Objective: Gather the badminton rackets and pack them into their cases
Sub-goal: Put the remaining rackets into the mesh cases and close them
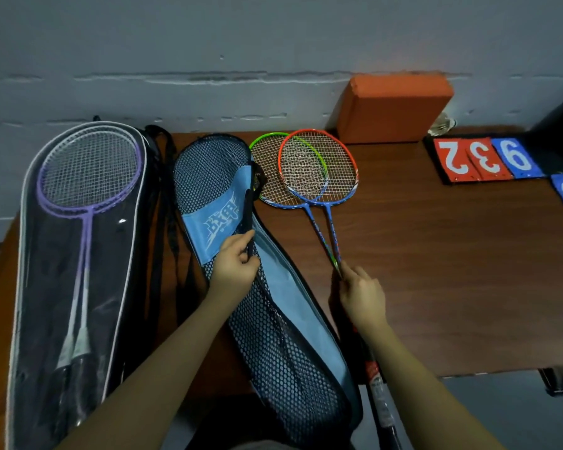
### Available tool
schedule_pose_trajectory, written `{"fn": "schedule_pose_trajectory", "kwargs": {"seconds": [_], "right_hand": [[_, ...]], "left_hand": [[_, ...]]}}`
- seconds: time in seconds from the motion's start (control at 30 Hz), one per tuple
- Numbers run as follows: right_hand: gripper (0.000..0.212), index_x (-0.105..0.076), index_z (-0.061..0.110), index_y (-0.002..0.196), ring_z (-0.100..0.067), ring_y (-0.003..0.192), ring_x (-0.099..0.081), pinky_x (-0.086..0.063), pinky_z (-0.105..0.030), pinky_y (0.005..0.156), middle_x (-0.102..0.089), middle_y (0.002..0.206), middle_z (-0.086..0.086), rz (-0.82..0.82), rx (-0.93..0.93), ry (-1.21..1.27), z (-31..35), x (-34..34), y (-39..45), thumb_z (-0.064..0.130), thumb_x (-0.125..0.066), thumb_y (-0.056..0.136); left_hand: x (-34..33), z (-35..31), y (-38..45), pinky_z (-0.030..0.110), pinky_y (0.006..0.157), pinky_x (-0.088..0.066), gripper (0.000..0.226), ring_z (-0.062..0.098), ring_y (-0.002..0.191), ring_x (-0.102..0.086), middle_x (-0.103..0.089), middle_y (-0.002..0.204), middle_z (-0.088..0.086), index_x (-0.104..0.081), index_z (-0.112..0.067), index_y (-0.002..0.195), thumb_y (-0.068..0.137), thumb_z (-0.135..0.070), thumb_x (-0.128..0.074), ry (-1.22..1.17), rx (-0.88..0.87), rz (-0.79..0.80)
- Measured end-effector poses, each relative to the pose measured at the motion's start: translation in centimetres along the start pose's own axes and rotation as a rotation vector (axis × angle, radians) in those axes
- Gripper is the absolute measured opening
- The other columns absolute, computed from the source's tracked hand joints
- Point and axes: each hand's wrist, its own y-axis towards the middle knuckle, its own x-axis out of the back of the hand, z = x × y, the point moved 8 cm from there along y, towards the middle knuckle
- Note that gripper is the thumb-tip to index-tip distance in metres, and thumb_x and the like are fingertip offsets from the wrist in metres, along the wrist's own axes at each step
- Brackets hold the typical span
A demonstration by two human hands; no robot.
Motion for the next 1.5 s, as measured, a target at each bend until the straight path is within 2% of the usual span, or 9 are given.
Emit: {"fn": "schedule_pose_trajectory", "kwargs": {"seconds": [0.2,0.3,0.57,0.83,0.93,1.07,1.17,1.33,1.5], "right_hand": [[0.022,-0.068,0.011,0.098,-0.03,0.061,-0.056,-0.032,-0.028,0.054,-0.06,0.067,-0.006,-0.059,0.049,0.022,-0.5,1.2,0.1,0.006,-0.07,0.077],[0.022,-0.066,0.009,0.108,-0.028,0.072,-0.055,-0.039,-0.028,0.054,-0.061,0.077,-0.007,-0.06,0.056,0.198,-0.8,1.4,0.6,0.01,-0.064,0.085],[0.037,-0.06,0.007,0.12,-0.03,0.08,-0.058,-0.051,-0.039,0.056,-0.061,0.092,-0.01,0.003,0.168,0.211,0.2,-0.6,0.8,-0.002,-0.059,0.084],[0.037,-0.063,0.011,0.113,-0.032,0.072,-0.057,-0.049,-0.036,0.052,-0.061,0.086,-0.009,-0.004,0.227,0.14,1.2,1.1,0.4,0.024,-0.042,0.086],[0.032,-0.062,0.014,0.114,-0.033,0.08,-0.056,-0.048,-0.036,0.064,-0.06,0.096,-0.008,-0.007,0.16,0.1,0.0,1.1,1.6,0.02,-0.058,0.083],[0.053,-0.053,0.023,0.13,-0.035,0.093,-0.055,-0.046,-0.041,0.077,-0.057,0.108,-0.011,0.131,0.05,0.062,-0.7,-0.7,3.3,0.034,-0.068,0.081],[0.053,-0.048,0.02,0.133,-0.038,0.088,-0.058,-0.044,-0.04,0.073,-0.058,0.107,-0.013,0.152,0.07,0.02,0.6,-1.4,4.3,0.031,-0.064,0.084],[0.042,-0.05,0.016,0.132,-0.039,0.072,-0.055,-0.04,-0.038,0.067,-0.056,0.096,-0.016,0.122,0.059,-0.024,1.5,-1.9,5.1,0.021,-0.054,0.09],[0.044,-0.046,0.019,0.136,-0.041,0.071,-0.054,-0.044,-0.041,0.063,-0.052,0.095,-0.016,0.114,-0.013,0.152,-0.1,-2.3,4.3,0.016,-0.048,0.092]], "left_hand": [[-0.2,0.1,0.2,0.006,0.057,-0.042,0.048,0.005,0.064,-0.048,-0.045,0.119,0.001,-0.044,-0.01,0.134,0.089,0.003,-0.05,-0.025,0.023,0.001],[0.0,0.7,0.3,0.01,0.056,-0.041,0.048,0.009,0.06,-0.044,-0.047,0.115,0.003,-0.045,-0.008,0.134,0.087,0.005,-0.051,-0.047,0.022,-0.019],[1.0,-0.4,0.5,0.005,0.069,-0.04,0.05,0.012,0.072,-0.046,-0.045,0.106,0.001,-0.047,-0.004,0.132,0.084,0.006,-0.055,0.021,-0.086,-0.142],[0.3,0.1,0.9,0.002,0.068,-0.038,0.05,0.015,0.075,-0.048,-0.046,0.111,-0.002,-0.048,-0.009,0.132,0.084,0.004,-0.055,0.026,-0.029,-0.141],[-0.1,0.4,1.2,0.003,0.067,-0.037,0.049,0.01,0.069,-0.046,-0.045,0.111,-0.001,-0.048,-0.009,0.132,0.084,0.002,-0.055,0.027,-0.019,-0.133],[-0.5,0.5,1.3,0.008,0.064,-0.038,0.051,0.008,0.063,-0.042,-0.045,0.112,0.0,-0.046,-0.011,0.134,0.085,0.001,-0.053,0.05,-0.015,-0.109],[-0.3,0.6,1.3,0.011,0.063,-0.037,0.052,0.007,0.065,-0.044,-0.045,0.115,0.0,-0.045,-0.014,0.135,0.085,-0.002,-0.051,0.092,0.017,-0.094],[0.5,0.6,1.3,0.0,0.068,-0.037,0.052,0.014,0.085,-0.054,-0.045,0.122,0.0,-0.045,-0.014,0.135,0.085,-0.003,-0.051,0.11,0.045,-0.095],[1.2,0.5,0.9,0.014,0.079,-0.041,0.051,0.012,0.091,-0.053,-0.045,0.118,-0.003,-0.044,-0.015,0.135,0.086,-0.002,-0.051,0.092,0.044,-0.102]]}}
